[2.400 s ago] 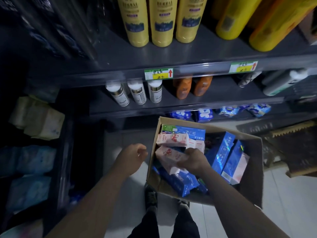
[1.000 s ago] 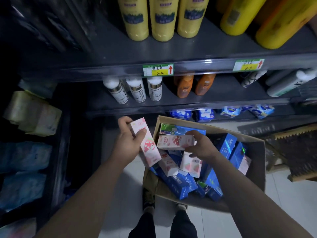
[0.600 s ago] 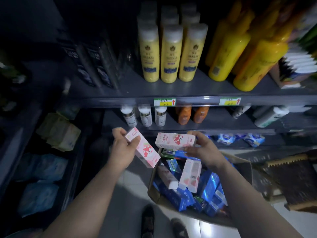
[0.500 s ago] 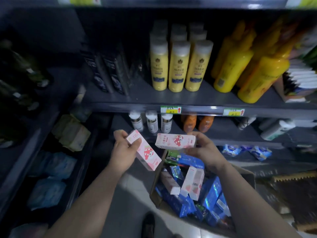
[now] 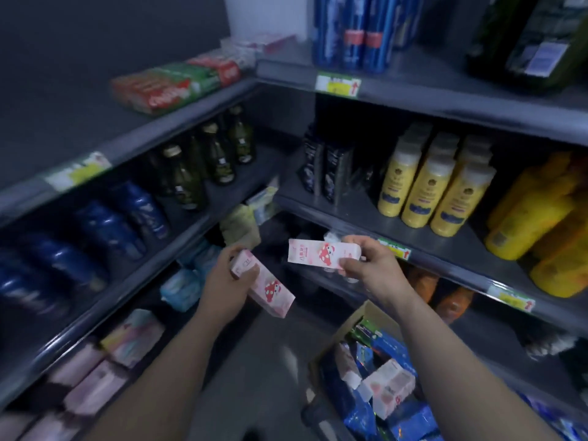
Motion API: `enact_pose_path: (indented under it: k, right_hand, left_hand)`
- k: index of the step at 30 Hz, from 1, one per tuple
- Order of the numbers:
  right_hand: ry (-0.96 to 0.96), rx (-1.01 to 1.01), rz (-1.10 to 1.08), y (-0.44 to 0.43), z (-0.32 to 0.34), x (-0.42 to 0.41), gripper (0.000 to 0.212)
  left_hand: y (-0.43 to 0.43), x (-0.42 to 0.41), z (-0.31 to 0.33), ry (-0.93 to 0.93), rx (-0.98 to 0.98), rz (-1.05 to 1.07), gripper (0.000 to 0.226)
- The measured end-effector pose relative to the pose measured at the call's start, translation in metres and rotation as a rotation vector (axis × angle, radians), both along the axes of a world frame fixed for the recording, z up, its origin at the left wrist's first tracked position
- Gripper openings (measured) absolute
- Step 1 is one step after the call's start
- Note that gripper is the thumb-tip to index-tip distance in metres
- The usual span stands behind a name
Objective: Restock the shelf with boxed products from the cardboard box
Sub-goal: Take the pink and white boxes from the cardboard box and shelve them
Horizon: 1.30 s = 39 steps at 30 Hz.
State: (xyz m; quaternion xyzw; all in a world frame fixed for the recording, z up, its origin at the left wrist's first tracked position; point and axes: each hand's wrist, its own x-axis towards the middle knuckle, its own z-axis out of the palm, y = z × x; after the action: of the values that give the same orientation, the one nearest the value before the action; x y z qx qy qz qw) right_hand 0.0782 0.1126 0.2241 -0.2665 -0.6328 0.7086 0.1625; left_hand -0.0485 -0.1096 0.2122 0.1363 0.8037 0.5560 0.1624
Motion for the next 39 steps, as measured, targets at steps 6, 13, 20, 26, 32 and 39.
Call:
enact_pose_path:
  k: [6, 13, 20, 26, 32, 39]
  right_hand:
    - [0.106, 0.113, 0.201, -0.068, 0.049, -0.042, 0.027]
    - [0.250, 0.173, 0.415, -0.174, 0.106, -0.084, 0.026]
    - [0.341, 0.153, 0.584, -0.319, 0.145, -0.099, 0.028]
    - [0.378, 0.118, 0.705, -0.463, 0.169, -0.101, 0.027]
    - [0.430, 0.079, 0.786, -0.593, 0.181, -0.094, 0.026]
    - [0.449, 0.058, 0.857, -0.701, 0.195, -0.102, 0.026]
  left_hand:
    - [-0.094, 0.009, 0.037, 0.064, -0.030, 0.226, 0.033]
    - [-0.212, 0.024, 0.081, 0.169, 0.013, 0.470, 0.035]
    - [-0.355, 0.058, 0.120, 0.234, 0.031, 0.683, 0.039]
    - [-0.494, 0.097, 0.149, 0.305, 0.047, 0.825, 0.037]
    - [-0.619, 0.142, 0.169, 0.382, 0.037, 0.897, 0.023]
    - [-0.721, 0.166, 0.181, 0.395, 0.155, 1.150, 0.027]
